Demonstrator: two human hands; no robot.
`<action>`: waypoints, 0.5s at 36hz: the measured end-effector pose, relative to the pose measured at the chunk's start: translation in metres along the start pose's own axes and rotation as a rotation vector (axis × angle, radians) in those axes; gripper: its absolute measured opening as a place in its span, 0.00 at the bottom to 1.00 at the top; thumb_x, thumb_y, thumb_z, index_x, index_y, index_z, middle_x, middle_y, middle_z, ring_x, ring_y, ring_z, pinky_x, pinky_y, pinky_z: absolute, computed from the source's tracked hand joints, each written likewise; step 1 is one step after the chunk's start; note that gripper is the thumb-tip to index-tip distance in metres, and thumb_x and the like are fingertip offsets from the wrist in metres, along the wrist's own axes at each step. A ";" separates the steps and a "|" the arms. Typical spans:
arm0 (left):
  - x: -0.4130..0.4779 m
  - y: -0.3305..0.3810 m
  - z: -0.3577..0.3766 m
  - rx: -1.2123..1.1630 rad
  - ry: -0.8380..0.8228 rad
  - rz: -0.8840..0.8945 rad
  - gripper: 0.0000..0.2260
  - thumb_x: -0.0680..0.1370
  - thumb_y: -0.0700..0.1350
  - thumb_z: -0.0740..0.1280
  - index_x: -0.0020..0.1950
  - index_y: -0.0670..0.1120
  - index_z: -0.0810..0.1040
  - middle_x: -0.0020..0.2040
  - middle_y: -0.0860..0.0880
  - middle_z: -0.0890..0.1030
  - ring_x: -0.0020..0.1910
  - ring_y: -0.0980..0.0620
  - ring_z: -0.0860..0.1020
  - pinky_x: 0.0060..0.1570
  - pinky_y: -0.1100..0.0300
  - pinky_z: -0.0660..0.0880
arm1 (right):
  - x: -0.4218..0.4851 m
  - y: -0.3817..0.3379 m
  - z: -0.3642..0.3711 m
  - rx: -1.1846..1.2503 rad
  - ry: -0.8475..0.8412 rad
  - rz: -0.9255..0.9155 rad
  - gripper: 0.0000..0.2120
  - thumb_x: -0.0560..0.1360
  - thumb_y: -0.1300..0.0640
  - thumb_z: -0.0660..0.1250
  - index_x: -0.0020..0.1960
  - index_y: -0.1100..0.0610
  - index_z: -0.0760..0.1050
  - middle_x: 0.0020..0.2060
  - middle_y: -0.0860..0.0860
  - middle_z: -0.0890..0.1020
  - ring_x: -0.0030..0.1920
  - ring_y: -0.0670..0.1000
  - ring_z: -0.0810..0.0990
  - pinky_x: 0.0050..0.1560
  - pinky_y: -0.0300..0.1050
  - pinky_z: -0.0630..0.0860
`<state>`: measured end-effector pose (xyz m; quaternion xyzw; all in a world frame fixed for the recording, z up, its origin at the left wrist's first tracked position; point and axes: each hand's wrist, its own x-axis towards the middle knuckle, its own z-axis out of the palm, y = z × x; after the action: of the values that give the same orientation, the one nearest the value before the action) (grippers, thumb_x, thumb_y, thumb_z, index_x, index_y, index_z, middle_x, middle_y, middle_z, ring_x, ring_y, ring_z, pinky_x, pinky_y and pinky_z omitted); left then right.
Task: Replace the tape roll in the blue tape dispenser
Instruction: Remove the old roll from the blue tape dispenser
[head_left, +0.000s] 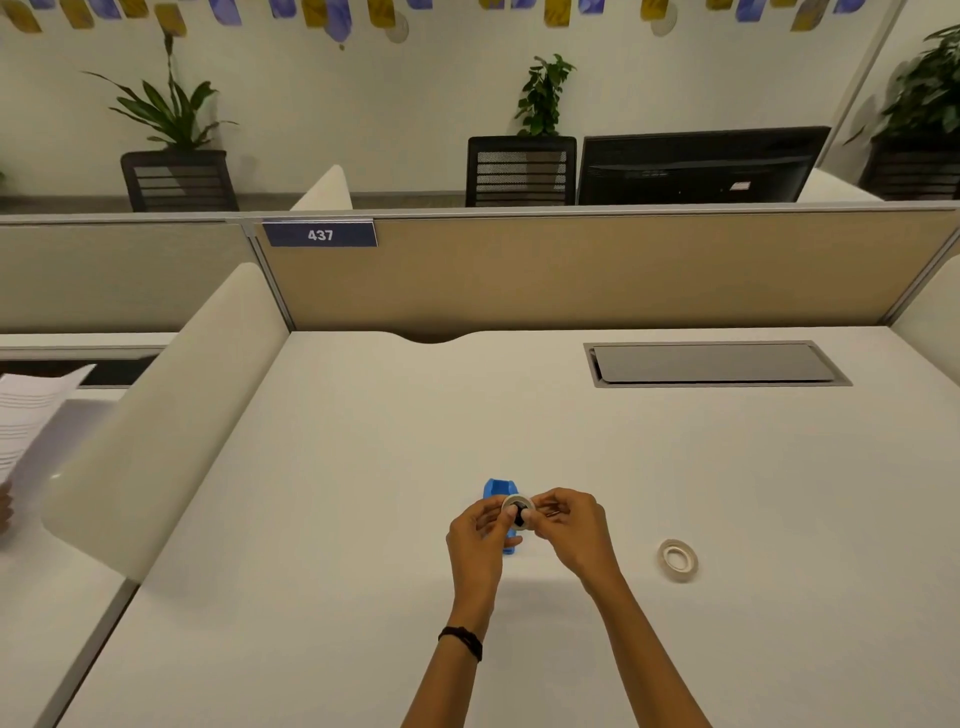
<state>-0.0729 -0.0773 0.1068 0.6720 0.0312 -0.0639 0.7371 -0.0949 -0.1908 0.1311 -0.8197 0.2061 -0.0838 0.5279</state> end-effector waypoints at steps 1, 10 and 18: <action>0.000 0.000 0.000 -0.002 0.000 0.003 0.05 0.73 0.41 0.70 0.43 0.51 0.80 0.40 0.52 0.83 0.37 0.56 0.83 0.31 0.69 0.77 | 0.000 0.000 0.000 -0.004 0.005 -0.001 0.12 0.70 0.56 0.72 0.46 0.64 0.79 0.41 0.59 0.84 0.39 0.54 0.82 0.47 0.47 0.81; 0.001 -0.003 0.000 0.033 0.038 0.045 0.02 0.73 0.42 0.70 0.42 0.48 0.80 0.41 0.47 0.84 0.37 0.55 0.83 0.33 0.69 0.77 | -0.004 -0.003 0.007 -0.012 0.054 -0.043 0.09 0.70 0.58 0.71 0.46 0.64 0.79 0.40 0.59 0.84 0.38 0.52 0.82 0.45 0.44 0.81; 0.001 -0.006 0.001 0.033 0.002 0.027 0.04 0.73 0.43 0.70 0.46 0.45 0.80 0.44 0.46 0.83 0.41 0.53 0.83 0.35 0.69 0.77 | -0.002 -0.001 0.003 0.005 0.034 -0.014 0.10 0.71 0.59 0.71 0.47 0.65 0.79 0.41 0.61 0.84 0.41 0.56 0.83 0.49 0.51 0.81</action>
<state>-0.0725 -0.0786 0.1011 0.6845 0.0218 -0.0537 0.7267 -0.0957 -0.1866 0.1307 -0.8181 0.2089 -0.1021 0.5259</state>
